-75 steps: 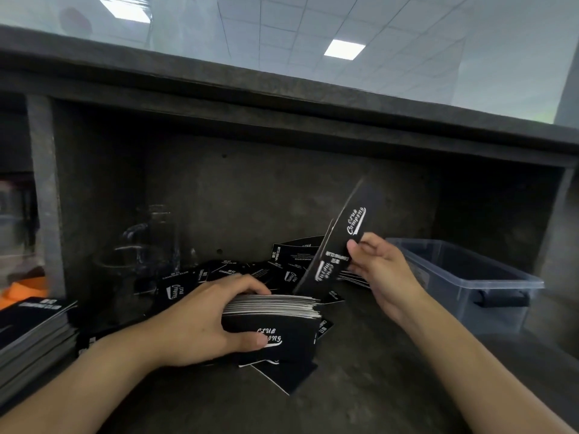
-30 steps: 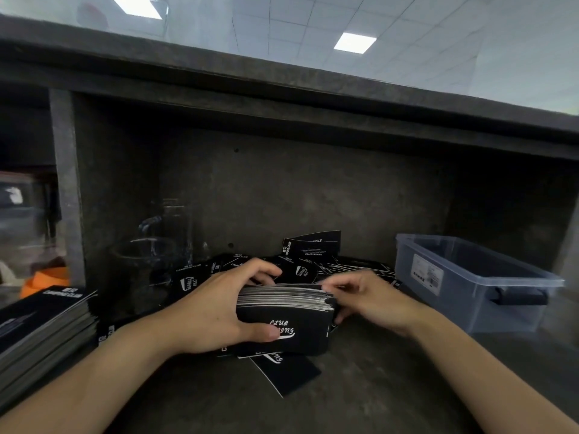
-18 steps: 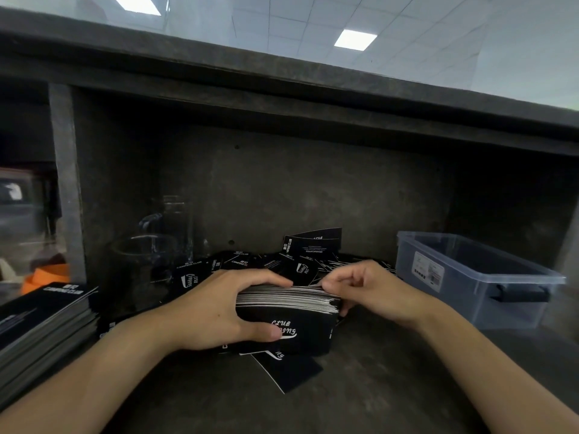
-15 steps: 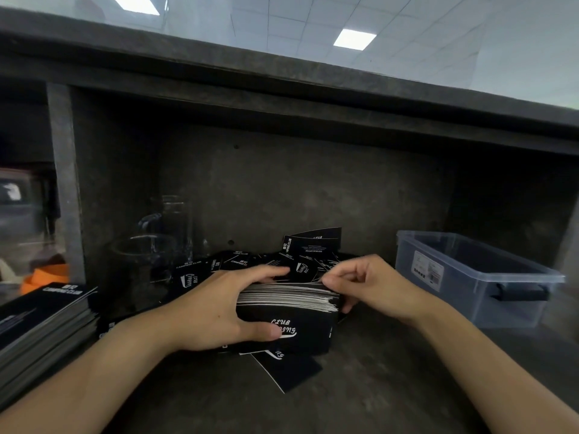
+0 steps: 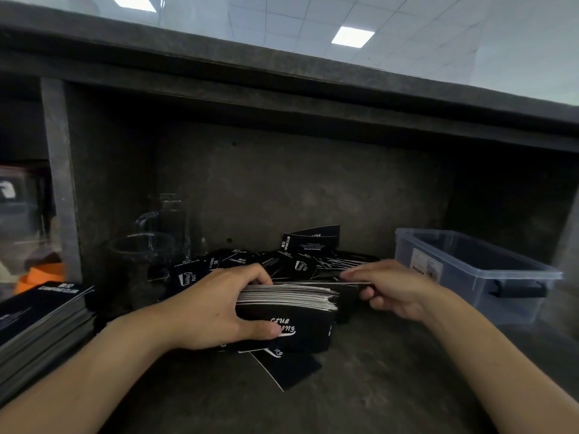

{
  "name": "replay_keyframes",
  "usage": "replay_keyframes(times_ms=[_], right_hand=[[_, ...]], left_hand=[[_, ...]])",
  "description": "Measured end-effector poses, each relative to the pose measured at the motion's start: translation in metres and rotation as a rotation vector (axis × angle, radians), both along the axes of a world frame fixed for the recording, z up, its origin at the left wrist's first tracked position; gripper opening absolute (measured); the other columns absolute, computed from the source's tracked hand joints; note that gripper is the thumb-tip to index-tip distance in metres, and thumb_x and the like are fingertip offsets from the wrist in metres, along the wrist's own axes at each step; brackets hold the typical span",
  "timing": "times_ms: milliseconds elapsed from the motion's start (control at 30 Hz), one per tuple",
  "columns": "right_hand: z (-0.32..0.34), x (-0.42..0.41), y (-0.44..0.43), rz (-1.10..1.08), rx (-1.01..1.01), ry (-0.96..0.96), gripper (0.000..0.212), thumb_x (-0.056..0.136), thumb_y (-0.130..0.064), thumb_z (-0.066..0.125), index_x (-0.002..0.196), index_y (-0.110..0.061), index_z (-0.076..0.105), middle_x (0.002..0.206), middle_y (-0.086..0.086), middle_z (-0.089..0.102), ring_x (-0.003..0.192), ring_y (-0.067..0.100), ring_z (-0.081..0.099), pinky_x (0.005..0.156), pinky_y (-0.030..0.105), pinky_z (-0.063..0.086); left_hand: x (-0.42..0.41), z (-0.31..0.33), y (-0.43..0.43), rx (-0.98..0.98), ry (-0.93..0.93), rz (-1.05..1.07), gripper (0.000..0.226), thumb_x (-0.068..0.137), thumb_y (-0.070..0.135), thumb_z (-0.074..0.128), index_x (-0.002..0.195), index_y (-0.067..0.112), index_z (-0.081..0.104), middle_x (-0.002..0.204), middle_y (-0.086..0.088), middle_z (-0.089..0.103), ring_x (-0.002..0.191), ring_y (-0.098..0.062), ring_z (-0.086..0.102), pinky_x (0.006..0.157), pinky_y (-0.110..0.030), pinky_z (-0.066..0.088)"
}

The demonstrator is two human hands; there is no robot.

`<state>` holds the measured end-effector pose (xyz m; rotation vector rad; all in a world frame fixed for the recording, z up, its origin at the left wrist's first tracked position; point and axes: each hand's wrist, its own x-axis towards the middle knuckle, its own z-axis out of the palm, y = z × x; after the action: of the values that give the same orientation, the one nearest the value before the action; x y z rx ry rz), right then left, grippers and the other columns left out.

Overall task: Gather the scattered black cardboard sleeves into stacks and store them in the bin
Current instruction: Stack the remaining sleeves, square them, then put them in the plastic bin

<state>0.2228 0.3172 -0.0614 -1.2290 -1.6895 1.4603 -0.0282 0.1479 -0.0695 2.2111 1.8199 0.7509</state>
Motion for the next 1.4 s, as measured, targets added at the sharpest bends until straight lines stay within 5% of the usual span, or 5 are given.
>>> replay_keyframes(times_ms=[400, 567, 800, 1100, 1400], right_hand=[[-0.004, -0.006, -0.014, 0.164, 0.219, -0.373, 0.063, 0.099, -0.062, 0.042, 0.11, -0.008, 0.071, 0.066, -0.003, 0.047, 0.056, 0.009, 0.043, 0.047, 0.019, 0.037], [-0.007, -0.026, -0.028, 0.244, 0.182, 0.055, 0.087, 0.089, -0.077, 0.014, 0.118, -0.018, 0.071, 0.117, 0.004, 0.073, 0.117, 0.021, 0.063, 0.102, 0.038, 0.047], [-0.023, -0.056, -0.04, 0.22, 0.064, 0.384, 0.07, 0.103, -0.063, 0.024, 0.122, -0.01, 0.067, 0.117, 0.007, 0.075, 0.113, 0.021, 0.07, 0.1, 0.039, 0.051], [-0.026, 0.012, 0.055, -0.144, 0.806, -0.931, 0.059, 0.097, -0.018, 0.063, 0.149, -0.013, 0.037, 0.147, 0.011, 0.045, 0.135, 0.028, 0.046, 0.112, 0.039, 0.042], [-0.021, 0.019, 0.079, -0.124, 1.013, -1.219, 0.045, 0.103, -0.015, 0.047, 0.147, -0.027, 0.047, 0.126, 0.008, 0.067, 0.109, 0.025, 0.068, 0.083, 0.034, 0.053]], left_hand=[[0.004, -0.001, -0.003, -0.011, -0.085, 0.021, 0.093, 0.069, 0.068, 0.08, 0.138, 0.073, 0.018, 0.131, 0.028, 0.05, 0.121, 0.006, 0.049, 0.109, -0.028, 0.04], [0.0, -0.005, 0.003, 0.064, 0.061, 0.056, 0.07, 0.07, 0.076, 0.072, 0.133, 0.06, 0.046, 0.118, 0.03, 0.051, 0.118, 0.006, 0.046, 0.107, -0.029, 0.042], [0.002, -0.005, 0.003, 0.05, -0.081, -0.051, 0.07, 0.068, 0.06, 0.086, 0.129, 0.051, 0.053, 0.12, 0.035, 0.062, 0.11, 0.014, 0.059, 0.092, -0.011, 0.048], [0.004, -0.003, 0.003, 0.013, -0.106, -0.05, 0.058, 0.072, 0.056, 0.086, 0.121, 0.051, 0.055, 0.109, 0.031, 0.069, 0.1, 0.007, 0.066, 0.089, -0.019, 0.052], [0.003, -0.004, 0.004, -0.006, -0.095, -0.04, 0.058, 0.073, 0.057, 0.085, 0.122, 0.052, 0.053, 0.11, 0.032, 0.068, 0.099, 0.009, 0.065, 0.092, -0.024, 0.053]])
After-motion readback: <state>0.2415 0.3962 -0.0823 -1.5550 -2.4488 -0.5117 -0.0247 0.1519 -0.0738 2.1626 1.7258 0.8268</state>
